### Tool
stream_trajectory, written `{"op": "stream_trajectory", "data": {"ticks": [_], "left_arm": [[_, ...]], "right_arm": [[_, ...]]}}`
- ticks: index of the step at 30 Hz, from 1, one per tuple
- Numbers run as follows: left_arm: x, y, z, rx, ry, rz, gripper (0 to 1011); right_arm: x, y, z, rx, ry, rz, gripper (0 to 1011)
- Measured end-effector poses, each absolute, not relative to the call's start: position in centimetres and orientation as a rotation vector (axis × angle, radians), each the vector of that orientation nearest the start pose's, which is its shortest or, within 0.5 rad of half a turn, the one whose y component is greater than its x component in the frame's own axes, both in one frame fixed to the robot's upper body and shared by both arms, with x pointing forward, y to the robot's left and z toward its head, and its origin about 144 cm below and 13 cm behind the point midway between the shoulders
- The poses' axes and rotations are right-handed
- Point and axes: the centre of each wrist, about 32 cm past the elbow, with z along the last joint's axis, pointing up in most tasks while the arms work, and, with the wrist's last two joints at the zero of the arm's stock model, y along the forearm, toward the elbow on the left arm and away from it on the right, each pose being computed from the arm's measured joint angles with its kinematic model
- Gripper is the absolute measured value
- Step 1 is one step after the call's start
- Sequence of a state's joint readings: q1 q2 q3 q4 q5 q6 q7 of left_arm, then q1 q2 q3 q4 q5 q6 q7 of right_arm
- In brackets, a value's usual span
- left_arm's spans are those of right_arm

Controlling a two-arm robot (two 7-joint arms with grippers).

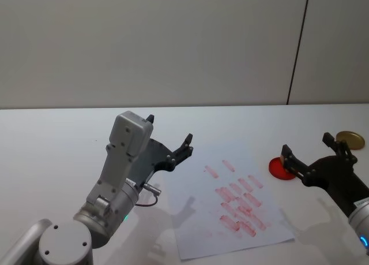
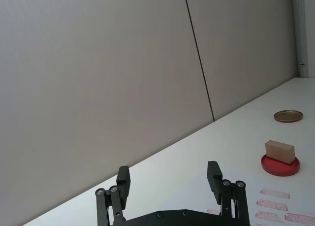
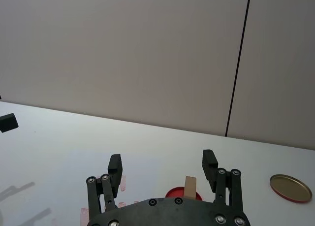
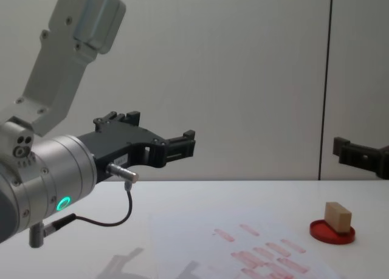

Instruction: Use the one hand to pick up the stamp and affix it onto the A4 paper.

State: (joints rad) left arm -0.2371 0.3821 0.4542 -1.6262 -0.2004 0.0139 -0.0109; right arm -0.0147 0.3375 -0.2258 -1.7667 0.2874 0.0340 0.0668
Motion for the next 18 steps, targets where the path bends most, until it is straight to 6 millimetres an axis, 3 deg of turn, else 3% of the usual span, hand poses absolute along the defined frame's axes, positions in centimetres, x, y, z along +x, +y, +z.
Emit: {"op": "stream_trajectory", "data": {"ticks": [18], "left_arm": [[49.2, 19.84, 120.44, 0.061, -0.268, 1.124, 993]], "right_arm": [[44.33, -23.71, 118.87, 0.026, -0.075, -1.23, 1001]]}}
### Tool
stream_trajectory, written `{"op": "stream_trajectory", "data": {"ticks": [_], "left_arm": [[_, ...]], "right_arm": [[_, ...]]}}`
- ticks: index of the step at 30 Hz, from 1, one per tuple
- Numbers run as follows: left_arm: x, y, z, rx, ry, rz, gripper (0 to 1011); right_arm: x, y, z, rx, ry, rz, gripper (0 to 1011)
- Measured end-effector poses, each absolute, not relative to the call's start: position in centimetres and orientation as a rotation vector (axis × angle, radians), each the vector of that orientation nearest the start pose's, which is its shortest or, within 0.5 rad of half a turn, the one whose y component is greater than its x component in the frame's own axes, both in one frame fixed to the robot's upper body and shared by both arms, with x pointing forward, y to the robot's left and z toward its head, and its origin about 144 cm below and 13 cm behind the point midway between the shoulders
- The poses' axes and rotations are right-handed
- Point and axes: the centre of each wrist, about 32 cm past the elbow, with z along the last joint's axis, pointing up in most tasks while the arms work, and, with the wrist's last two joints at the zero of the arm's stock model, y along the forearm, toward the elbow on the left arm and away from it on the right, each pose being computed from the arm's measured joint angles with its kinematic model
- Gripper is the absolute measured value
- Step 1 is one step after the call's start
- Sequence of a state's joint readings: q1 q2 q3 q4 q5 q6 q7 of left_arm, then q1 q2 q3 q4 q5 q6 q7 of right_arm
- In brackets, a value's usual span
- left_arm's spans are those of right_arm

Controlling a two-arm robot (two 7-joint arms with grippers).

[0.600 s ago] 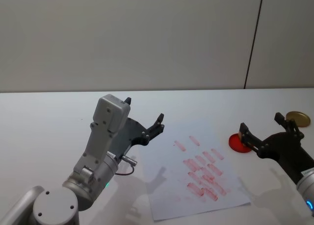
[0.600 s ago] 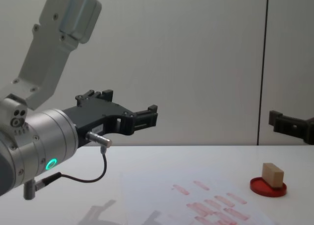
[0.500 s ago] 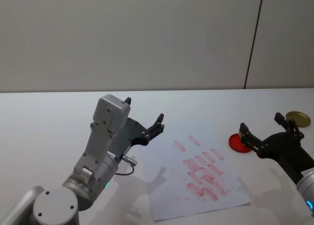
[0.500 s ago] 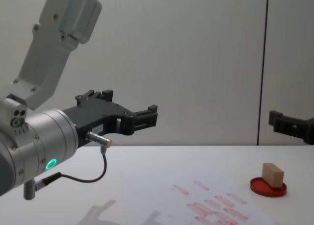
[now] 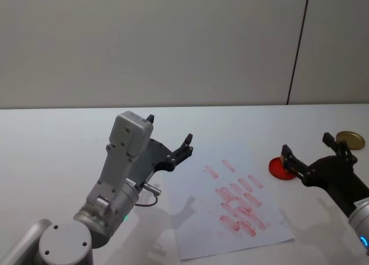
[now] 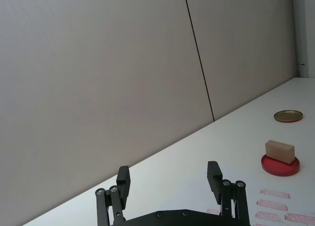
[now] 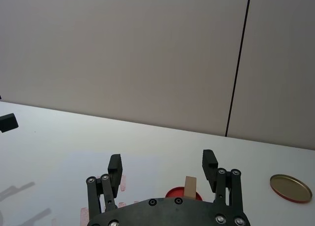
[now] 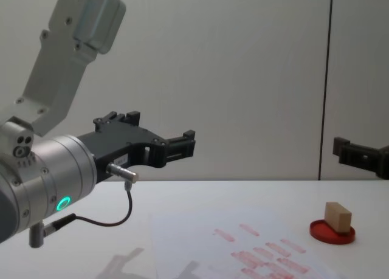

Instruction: Use the one hand to pick up the stamp and affix it onto the A4 paper.

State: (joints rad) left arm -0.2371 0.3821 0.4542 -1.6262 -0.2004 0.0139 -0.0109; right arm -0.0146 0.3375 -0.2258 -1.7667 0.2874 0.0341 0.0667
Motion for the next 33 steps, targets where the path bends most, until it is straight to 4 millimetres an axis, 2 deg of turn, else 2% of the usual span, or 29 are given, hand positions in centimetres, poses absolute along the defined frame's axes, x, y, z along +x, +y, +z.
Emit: {"op": "stream_trajectory", "data": {"ticks": [23, 33], "left_arm": [[49.2, 19.8, 120.4, 0.061, -0.268, 1.124, 993], [49.2, 19.8, 120.4, 0.061, -0.268, 1.124, 993]], "right_arm": [[44.6, -23.3, 119.1, 0.011, -0.057, -1.253, 1001], [46.3, -22.6, 119.7, -0.038, -0.006, -1.324, 1001]]}}
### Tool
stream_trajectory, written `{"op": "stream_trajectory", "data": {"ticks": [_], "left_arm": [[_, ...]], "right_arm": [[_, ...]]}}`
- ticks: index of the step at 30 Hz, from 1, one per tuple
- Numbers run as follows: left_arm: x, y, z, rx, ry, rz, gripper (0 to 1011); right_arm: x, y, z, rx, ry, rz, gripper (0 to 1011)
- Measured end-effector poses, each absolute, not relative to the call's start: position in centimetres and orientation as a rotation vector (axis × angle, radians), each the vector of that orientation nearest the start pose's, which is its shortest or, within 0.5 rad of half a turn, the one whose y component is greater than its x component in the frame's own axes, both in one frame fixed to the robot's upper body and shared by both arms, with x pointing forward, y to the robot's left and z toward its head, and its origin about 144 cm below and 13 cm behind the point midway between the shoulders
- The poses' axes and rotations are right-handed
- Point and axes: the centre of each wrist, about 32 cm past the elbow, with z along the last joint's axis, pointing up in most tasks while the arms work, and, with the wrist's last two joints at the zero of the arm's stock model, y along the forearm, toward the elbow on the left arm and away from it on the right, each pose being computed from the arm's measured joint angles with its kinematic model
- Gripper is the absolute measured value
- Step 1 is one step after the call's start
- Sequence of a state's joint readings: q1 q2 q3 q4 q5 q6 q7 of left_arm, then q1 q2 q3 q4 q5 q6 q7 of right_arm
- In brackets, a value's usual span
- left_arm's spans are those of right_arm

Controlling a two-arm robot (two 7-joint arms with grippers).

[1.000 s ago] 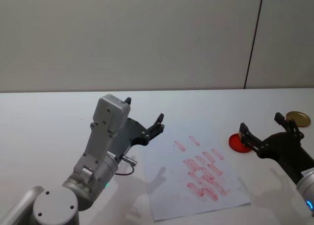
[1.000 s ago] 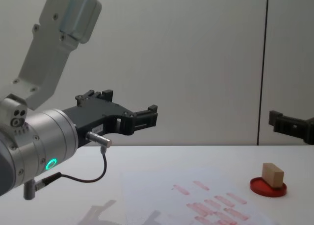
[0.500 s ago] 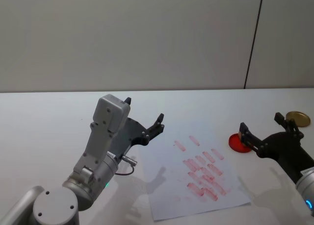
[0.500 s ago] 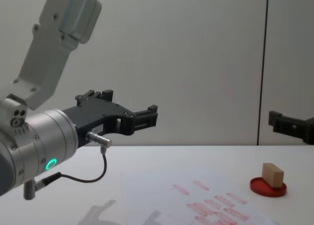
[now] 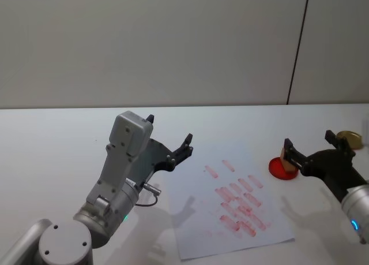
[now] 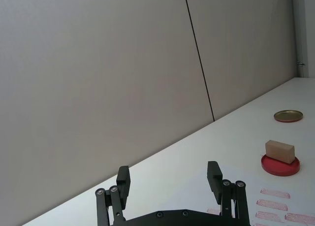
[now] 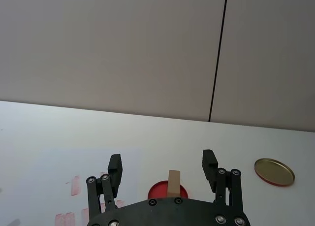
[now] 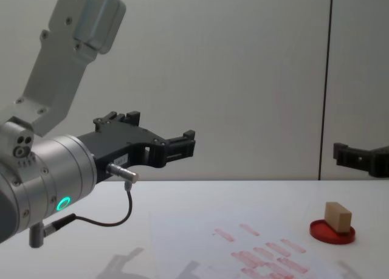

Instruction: Use the one hand to pick up the stamp and affix it onto the A4 paper.

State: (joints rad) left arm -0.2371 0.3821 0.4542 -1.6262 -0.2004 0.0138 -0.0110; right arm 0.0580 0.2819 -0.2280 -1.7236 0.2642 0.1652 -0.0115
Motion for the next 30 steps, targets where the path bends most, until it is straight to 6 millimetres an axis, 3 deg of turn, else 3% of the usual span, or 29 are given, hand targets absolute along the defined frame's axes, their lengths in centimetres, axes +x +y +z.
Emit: {"op": "stream_trajectory", "data": {"ticks": [16, 30], "left_arm": [[49.2, 19.8, 120.4, 0.061, -0.268, 1.124, 993], [49.2, 19.8, 120.4, 0.061, -0.268, 1.124, 993]], "right_arm": [[50.2, -21.8, 119.8, -0.12, 0.102, -1.391, 1001], [53.3, -21.1, 118.6, -0.19, 0.215, -1.41, 1001]]}}
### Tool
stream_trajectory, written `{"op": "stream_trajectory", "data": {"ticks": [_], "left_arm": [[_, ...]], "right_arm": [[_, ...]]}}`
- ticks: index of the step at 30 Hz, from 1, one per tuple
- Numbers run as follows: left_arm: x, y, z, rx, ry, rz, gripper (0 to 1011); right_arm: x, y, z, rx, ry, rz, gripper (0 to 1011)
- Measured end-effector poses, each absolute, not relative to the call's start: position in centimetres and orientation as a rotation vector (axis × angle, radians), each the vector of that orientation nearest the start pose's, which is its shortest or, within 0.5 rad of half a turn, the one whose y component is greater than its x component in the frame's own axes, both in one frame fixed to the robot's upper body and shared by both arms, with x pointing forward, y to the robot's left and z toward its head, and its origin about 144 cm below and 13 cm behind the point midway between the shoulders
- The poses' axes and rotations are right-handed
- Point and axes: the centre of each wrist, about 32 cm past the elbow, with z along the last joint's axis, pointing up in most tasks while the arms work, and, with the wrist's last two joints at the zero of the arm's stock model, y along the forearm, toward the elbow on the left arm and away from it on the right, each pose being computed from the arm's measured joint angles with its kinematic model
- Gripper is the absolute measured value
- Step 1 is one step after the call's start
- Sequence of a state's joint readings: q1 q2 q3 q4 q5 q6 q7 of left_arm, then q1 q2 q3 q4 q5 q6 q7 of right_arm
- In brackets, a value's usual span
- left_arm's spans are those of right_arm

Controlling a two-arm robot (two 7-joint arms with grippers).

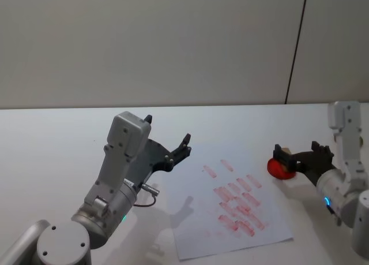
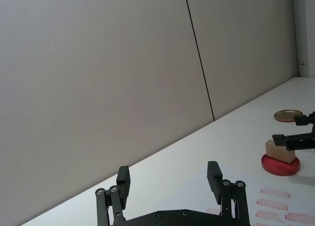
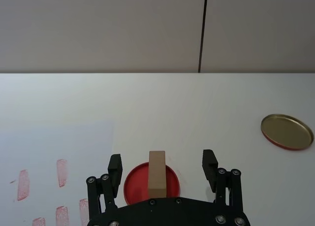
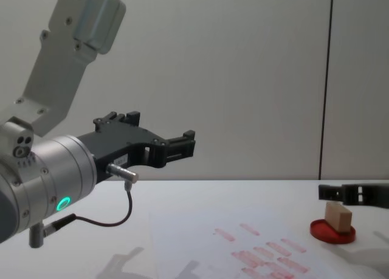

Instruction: Use the one hand to pick up the stamp and affix it onto the A4 paper.

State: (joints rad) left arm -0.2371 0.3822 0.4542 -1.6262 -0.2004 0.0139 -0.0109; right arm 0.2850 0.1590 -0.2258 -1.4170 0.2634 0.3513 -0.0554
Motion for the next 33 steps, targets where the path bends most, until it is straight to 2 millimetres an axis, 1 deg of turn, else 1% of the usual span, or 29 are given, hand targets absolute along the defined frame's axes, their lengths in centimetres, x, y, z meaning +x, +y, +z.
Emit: {"op": "stream_trajectory", "data": {"ticks": [6, 9, 10, 15, 17, 18, 19, 21, 23, 24, 25, 26, 28, 33], "left_arm": [[49.2, 19.8, 120.4, 0.061, -0.268, 1.124, 993], [49.2, 19.8, 120.4, 0.061, -0.268, 1.124, 993], [49.2, 19.8, 120.4, 0.061, -0.268, 1.124, 993], [49.2, 19.8, 120.4, 0.061, -0.268, 1.124, 993], [49.2, 19.8, 120.4, 0.061, -0.268, 1.124, 993], [49.2, 19.8, 120.4, 0.061, -0.268, 1.124, 993], [49.2, 19.8, 120.4, 0.061, -0.268, 1.124, 993], [49.2, 19.8, 120.4, 0.061, -0.268, 1.124, 993], [49.2, 19.8, 120.4, 0.061, -0.268, 1.124, 993], [49.2, 19.8, 120.4, 0.061, -0.268, 1.124, 993], [49.2, 19.8, 120.4, 0.061, -0.268, 1.124, 993], [49.2, 19.8, 120.4, 0.061, -0.268, 1.124, 993], [49.2, 19.8, 120.4, 0.061, -0.268, 1.124, 993], [49.2, 19.8, 120.4, 0.061, -0.268, 1.124, 993]], "right_arm": [[54.3, -20.8, 118.0, -0.21, 0.245, -1.406, 1001], [54.8, -20.6, 117.7, -0.222, 0.26, -1.401, 940], [54.9, -20.6, 117.6, -0.224, 0.261, -1.399, 940], [55.3, -20.4, 117.2, -0.237, 0.273, -1.391, 811], [55.5, -20.3, 117.0, -0.244, 0.276, -1.387, 740], [55.6, -20.2, 117.0, -0.245, 0.276, -1.386, 728], [55.6, -20.2, 117.0, -0.246, 0.277, -1.385, 662], [55.7, -20.1, 116.9, -0.25, 0.275, -1.383, 622], [55.8, -20.1, 116.8, -0.253, 0.272, -1.381, 544], [55.8, -20.0, 116.8, -0.254, 0.271, -1.38, 533], [55.8, -20.0, 116.7, -0.255, 0.27, -1.379, 501], [55.9, -20.0, 116.7, -0.257, 0.268, -1.378, 443], [55.9, -20.0, 116.7, -0.259, 0.264, -1.378, 404], [55.9, -19.9, 116.6, -0.268, 0.252, -1.378, 233]]}}
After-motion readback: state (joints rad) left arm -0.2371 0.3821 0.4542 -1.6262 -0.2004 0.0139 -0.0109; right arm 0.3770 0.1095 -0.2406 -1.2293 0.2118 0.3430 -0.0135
